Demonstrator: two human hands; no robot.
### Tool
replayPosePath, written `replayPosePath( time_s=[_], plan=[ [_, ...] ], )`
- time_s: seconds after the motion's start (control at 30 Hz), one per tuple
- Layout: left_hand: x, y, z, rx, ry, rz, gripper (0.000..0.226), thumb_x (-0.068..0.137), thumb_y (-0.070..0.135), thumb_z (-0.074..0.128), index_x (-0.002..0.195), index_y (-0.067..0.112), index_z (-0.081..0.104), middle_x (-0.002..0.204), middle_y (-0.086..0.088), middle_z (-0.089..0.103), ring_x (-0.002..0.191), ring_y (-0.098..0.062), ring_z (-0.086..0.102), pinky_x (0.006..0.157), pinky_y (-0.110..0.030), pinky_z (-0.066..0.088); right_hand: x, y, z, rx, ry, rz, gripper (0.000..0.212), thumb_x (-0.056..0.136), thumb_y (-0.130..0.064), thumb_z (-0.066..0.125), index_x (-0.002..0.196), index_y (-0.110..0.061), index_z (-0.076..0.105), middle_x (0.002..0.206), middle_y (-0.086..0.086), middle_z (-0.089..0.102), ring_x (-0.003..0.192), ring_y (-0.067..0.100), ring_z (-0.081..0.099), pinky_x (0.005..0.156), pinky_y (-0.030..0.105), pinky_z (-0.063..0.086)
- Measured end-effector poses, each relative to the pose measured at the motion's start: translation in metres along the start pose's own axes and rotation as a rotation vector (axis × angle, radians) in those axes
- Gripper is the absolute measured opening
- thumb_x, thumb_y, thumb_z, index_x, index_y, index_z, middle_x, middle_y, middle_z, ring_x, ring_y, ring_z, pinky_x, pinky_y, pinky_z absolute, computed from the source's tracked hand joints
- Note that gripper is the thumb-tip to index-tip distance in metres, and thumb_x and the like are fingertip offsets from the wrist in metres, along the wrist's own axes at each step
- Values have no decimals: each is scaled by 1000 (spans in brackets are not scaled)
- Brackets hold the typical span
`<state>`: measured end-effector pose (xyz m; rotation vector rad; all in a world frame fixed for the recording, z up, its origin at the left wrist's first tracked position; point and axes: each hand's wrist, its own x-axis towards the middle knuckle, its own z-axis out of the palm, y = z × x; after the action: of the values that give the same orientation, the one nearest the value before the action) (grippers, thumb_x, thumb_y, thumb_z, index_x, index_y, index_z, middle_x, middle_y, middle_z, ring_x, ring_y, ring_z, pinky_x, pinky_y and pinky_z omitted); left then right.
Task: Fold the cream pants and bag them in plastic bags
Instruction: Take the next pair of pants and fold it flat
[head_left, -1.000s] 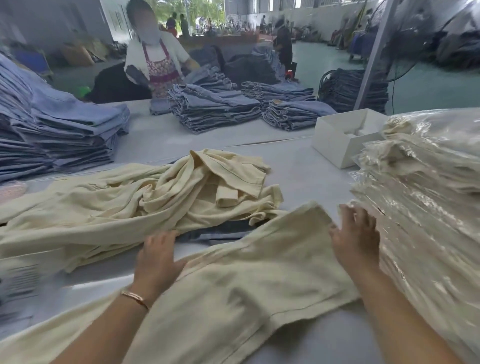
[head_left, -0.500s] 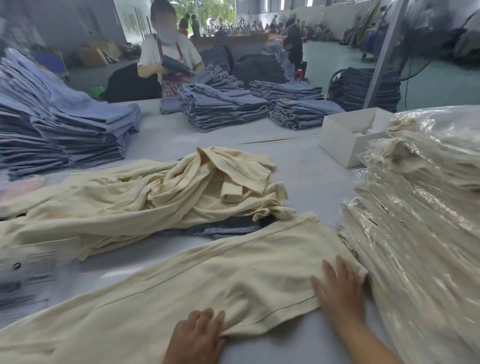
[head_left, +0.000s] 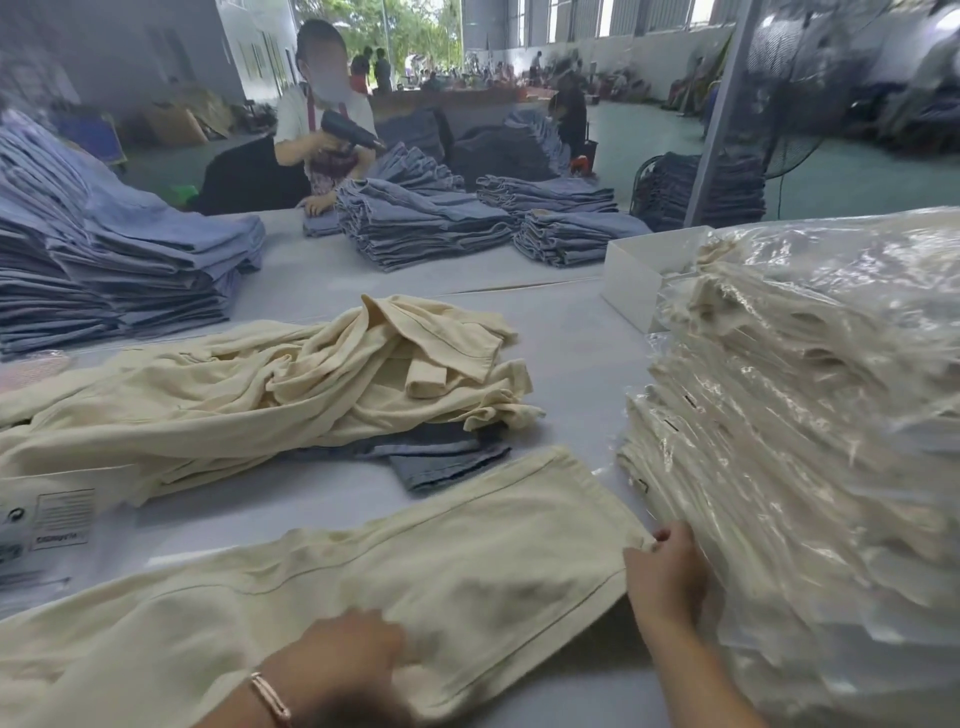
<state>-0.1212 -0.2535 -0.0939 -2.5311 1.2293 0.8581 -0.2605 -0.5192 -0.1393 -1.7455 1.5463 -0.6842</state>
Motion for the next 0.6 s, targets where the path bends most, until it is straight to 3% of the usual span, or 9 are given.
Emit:
replayPosePath(
  time_s=[0.1,0.17,0.27,0.33,0.37,0.43,0.5,0.6],
  plan=[
    [21,70,-3,-58,379,129,66,79,68,48,132,29,42,133,6,42,126,-18,39,101,-35,38,-3,-4,-10,-124,-5,-181,12,72,3,63,70,-8,59,83,19,60,74,36,56,64,35,39],
    [38,109,-2,-114,489,190,69,80,71,47,132,26,41,132,6,41,125,-17,38,99,-34,40,-4,-17,-17,-65,12,-256,11,74,-1,68,68,-5,61,81,18,57,69,36,55,61,34,38],
    [59,140,-3,-102,556,122,70,75,67,49,127,20,41,124,1,43,116,-23,41,89,-38,44,1,-46,-28,355,-134,-136,26,81,-8,69,64,-8,50,63,12,57,56,33,61,54,37,52],
    [71,140,-12,-155,647,64,41,83,43,51,116,20,49,117,-2,51,109,-26,48,79,-37,45,5,-63,-33,737,-337,53,22,90,-8,62,71,-7,50,64,12,59,53,26,65,52,35,56],
    [76,135,-20,-232,680,43,25,85,32,48,105,20,54,111,-4,57,104,-28,53,75,-36,45,9,-63,-31,799,-401,87,16,93,-10,57,78,-6,54,71,14,62,60,25,67,57,35,56],
    [85,119,-39,-467,674,37,18,86,24,43,77,14,54,92,-11,64,89,-31,57,68,-37,41,11,-53,-27,538,-389,43,11,94,-16,55,93,-6,58,89,14,65,84,30,66,72,37,51],
    [91,97,-59,-733,629,49,35,93,22,46,59,15,42,71,-16,58,70,-27,52,61,-38,34,8,-27,-17,73,-223,27,27,87,-17,59,109,-3,56,110,17,61,107,36,56,87,37,42],
    [92,66,-83,-916,614,16,37,98,20,49,61,15,49,60,-1,46,58,-14,39,54,-30,28,-5,-3,-5,-179,-191,88,52,77,-14,65,122,4,45,130,23,49,122,41,44,97,40,38]
  ],
)
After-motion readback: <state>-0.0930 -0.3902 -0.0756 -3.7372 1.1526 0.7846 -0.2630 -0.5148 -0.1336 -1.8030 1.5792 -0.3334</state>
